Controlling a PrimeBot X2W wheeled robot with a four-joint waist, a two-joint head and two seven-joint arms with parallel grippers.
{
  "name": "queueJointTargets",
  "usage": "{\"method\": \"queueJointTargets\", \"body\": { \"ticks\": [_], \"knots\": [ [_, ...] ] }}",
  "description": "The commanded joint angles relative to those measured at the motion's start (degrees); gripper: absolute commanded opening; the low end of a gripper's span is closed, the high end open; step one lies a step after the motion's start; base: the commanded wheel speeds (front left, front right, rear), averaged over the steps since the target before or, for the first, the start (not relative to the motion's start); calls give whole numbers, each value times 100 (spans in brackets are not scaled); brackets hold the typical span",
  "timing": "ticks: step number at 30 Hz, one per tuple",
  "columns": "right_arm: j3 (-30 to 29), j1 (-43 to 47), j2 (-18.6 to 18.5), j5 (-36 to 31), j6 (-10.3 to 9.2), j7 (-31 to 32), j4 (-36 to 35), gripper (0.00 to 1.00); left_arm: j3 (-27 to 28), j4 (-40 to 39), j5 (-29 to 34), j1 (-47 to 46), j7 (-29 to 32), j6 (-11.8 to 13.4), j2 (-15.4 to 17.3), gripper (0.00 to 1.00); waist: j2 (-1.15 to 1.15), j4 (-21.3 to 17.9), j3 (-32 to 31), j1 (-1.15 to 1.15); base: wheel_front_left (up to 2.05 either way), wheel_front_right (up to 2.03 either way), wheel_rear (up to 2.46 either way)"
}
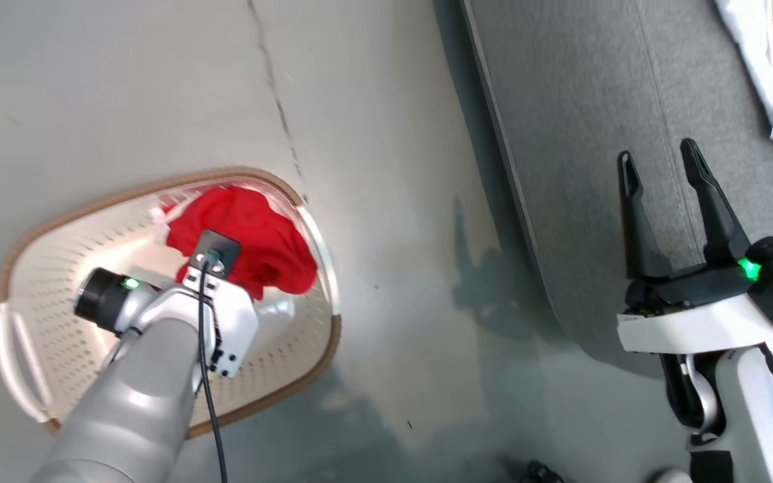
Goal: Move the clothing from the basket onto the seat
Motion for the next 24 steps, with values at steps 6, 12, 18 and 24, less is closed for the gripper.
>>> {"method": "queueJointTargets", "body": {
  "ticks": [6, 12, 18, 24],
  "knots": [
    [-117, 257, -243, -95, -1, -17, 115, 100, 77, -4, -212, 354, -590, -81, -197, 0, 0, 568, -1202, 0, 0, 0, 0],
    [-154, 542, -377, -100, -1, -16, 223, 100, 236, -256, -515, 666, -1074, 12, -279, 0, 0, 883, -2006, 0, 0, 0, 0],
    [-135, 811, -420, -109, -1, -17, 285, 100, 497, -1301, -656, 954, -1186, 202, -303, 0, 0, 1144, -2626, 0, 0, 0, 0],
    [-168, 1061, -422, -96, -1, -17, 336, 100, 1292, -3112, -455, 1662, -1177, 202, -172, 0, 0, 1336, -3137, 0, 0, 0, 0]
  ]
}}
